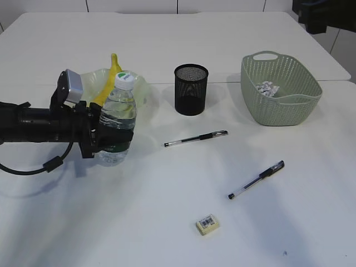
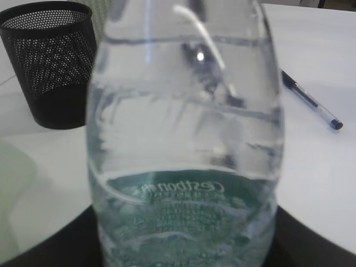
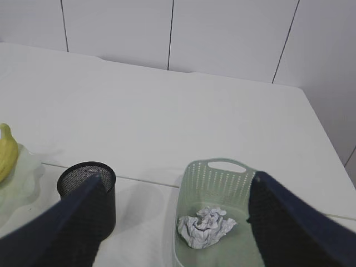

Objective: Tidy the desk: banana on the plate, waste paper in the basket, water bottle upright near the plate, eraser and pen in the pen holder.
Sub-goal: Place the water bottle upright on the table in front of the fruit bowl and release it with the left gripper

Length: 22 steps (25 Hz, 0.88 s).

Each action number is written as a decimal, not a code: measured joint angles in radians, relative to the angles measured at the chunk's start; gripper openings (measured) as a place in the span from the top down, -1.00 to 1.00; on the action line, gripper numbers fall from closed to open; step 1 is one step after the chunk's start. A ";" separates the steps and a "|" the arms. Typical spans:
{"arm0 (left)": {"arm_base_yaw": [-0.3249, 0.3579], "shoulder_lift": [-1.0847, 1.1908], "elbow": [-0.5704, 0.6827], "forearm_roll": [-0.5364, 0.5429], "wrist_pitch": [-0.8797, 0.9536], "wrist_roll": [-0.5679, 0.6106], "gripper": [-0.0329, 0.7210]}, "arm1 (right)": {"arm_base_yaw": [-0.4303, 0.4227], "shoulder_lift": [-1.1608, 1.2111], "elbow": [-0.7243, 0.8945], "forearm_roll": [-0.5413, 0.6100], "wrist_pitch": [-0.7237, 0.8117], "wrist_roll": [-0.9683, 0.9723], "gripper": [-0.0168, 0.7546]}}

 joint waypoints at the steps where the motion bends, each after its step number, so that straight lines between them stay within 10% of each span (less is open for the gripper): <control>1: 0.000 0.000 0.000 0.000 -0.006 0.000 -0.11 | 0.000 0.000 0.000 0.000 0.000 0.000 -0.56; 22: 0.000 0.000 0.000 0.000 -0.044 0.000 -0.12 | 0.000 0.000 0.000 0.000 0.000 -0.012 -0.56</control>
